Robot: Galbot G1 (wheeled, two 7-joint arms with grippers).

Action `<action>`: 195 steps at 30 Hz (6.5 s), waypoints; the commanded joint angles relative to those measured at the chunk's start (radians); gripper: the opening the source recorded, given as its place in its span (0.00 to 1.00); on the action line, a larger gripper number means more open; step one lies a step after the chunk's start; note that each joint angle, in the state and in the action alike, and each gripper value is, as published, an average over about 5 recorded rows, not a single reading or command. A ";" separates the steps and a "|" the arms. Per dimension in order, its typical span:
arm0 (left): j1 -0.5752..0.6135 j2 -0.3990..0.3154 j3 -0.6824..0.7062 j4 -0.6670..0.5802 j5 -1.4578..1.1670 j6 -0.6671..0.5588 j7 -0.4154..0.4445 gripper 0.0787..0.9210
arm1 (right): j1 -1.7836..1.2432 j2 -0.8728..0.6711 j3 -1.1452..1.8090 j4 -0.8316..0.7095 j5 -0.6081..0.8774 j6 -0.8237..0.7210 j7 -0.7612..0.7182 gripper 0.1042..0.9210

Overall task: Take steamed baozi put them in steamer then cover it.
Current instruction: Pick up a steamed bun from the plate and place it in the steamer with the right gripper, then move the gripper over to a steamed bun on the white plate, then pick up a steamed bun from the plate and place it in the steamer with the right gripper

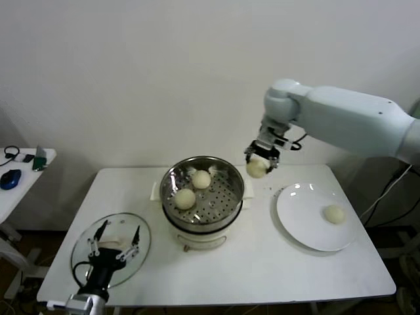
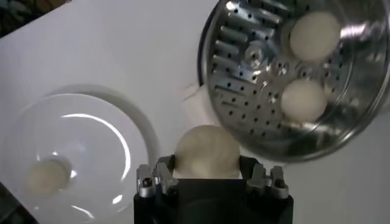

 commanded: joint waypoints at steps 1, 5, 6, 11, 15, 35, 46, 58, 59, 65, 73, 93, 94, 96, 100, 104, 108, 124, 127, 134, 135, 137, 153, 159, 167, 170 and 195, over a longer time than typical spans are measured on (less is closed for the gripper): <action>0.004 0.008 0.000 -0.002 -0.006 0.002 0.001 0.88 | -0.014 0.261 -0.007 -0.010 -0.040 0.141 -0.007 0.71; 0.006 0.011 -0.002 -0.003 -0.013 0.005 0.002 0.88 | -0.080 0.307 0.010 -0.023 -0.142 0.194 -0.001 0.71; 0.006 0.012 -0.003 -0.002 -0.015 0.005 0.002 0.88 | -0.098 0.316 0.014 -0.026 -0.166 0.204 0.000 0.71; 0.006 0.017 -0.011 0.008 -0.024 0.001 0.003 0.88 | -0.166 0.348 0.025 -0.035 -0.236 0.227 0.004 0.71; 0.006 0.014 -0.017 0.017 -0.028 -0.004 0.003 0.88 | -0.214 0.358 0.033 -0.032 -0.277 0.241 0.006 0.71; 0.003 0.015 -0.018 0.030 -0.036 -0.006 0.002 0.88 | -0.227 0.349 0.023 -0.010 -0.261 0.227 -0.003 0.74; 0.003 0.016 -0.020 0.033 -0.037 -0.008 0.002 0.88 | -0.208 0.334 0.032 -0.002 -0.256 0.211 -0.026 0.84; 0.002 0.020 -0.021 0.034 -0.040 -0.012 0.002 0.88 | -0.124 0.250 0.100 0.001 -0.190 0.160 -0.013 0.88; 0.002 0.021 -0.021 0.034 -0.041 -0.013 0.002 0.88 | -0.107 0.230 0.103 0.003 -0.178 0.139 -0.008 0.88; -0.002 0.032 -0.020 0.030 -0.049 -0.014 0.001 0.88 | 0.040 0.048 -0.021 0.020 0.012 -0.122 0.130 0.88; -0.018 0.037 -0.011 0.026 -0.061 -0.009 0.001 0.88 | 0.140 -0.237 -0.176 0.138 0.230 -0.577 0.246 0.88; -0.013 0.045 -0.014 0.025 -0.061 -0.003 0.002 0.88 | -0.417 -0.579 0.179 -0.040 -0.014 -0.618 0.128 0.88; -0.010 0.044 -0.016 0.023 -0.060 -0.002 0.002 0.88 | -0.454 -0.573 0.219 -0.069 -0.034 -0.601 0.127 0.88; -0.005 0.042 -0.019 0.021 -0.058 0.000 0.002 0.88 | -0.519 -0.552 0.298 -0.146 -0.064 -0.552 0.120 0.88; 0.001 0.037 -0.024 0.022 -0.052 0.002 0.001 0.88 | -0.594 -0.514 0.388 -0.264 -0.095 -0.498 0.099 0.88; 0.002 0.031 -0.020 0.026 -0.044 0.005 0.001 0.88 | -0.683 -0.512 0.479 -0.284 -0.138 -0.479 0.101 0.88; -0.003 0.031 -0.015 0.027 -0.037 0.009 0.000 0.88 | -0.744 -0.495 0.572 -0.330 -0.202 -0.417 0.114 0.88; 0.011 0.014 -0.020 0.029 -0.019 0.008 -0.001 0.88 | -0.730 -0.309 0.676 -0.585 -0.300 -0.308 0.101 0.88; 0.011 0.012 -0.022 0.029 -0.019 0.009 -0.001 0.88 | -0.730 -0.276 0.694 -0.630 -0.315 -0.293 0.098 0.88; 0.013 0.012 -0.027 0.029 -0.024 0.007 -0.001 0.88 | -0.722 -0.239 0.693 -0.660 -0.328 -0.288 0.081 0.88; 0.013 0.012 -0.028 0.028 -0.025 0.007 -0.001 0.88 | -0.724 -0.238 0.691 -0.659 -0.328 -0.288 0.079 0.88; 0.012 0.011 -0.028 0.026 -0.027 0.008 -0.002 0.88 | -0.726 -0.235 0.687 -0.660 -0.327 -0.289 0.076 0.88; 0.005 0.006 -0.021 0.047 -0.024 0.004 -0.002 0.88 | -0.706 -0.181 0.703 -0.744 -0.359 -0.261 0.049 0.79; 0.009 0.003 -0.025 0.054 -0.028 -0.001 -0.002 0.88 | -0.710 -0.185 0.696 -0.737 -0.341 -0.267 0.044 0.70; 0.012 0.001 -0.020 0.058 -0.029 -0.006 -0.002 0.88 | -0.674 -0.273 0.568 -0.596 -0.168 -0.343 0.048 0.68; 0.011 0.004 -0.017 0.056 -0.031 -0.008 -0.001 0.88 | -0.622 -0.317 0.483 -0.522 -0.057 -0.392 0.058 0.68; -0.020 0.032 0.033 0.021 -0.036 0.004 0.006 0.88 | 0.183 -0.079 -0.354 -0.197 0.852 -0.631 0.163 0.69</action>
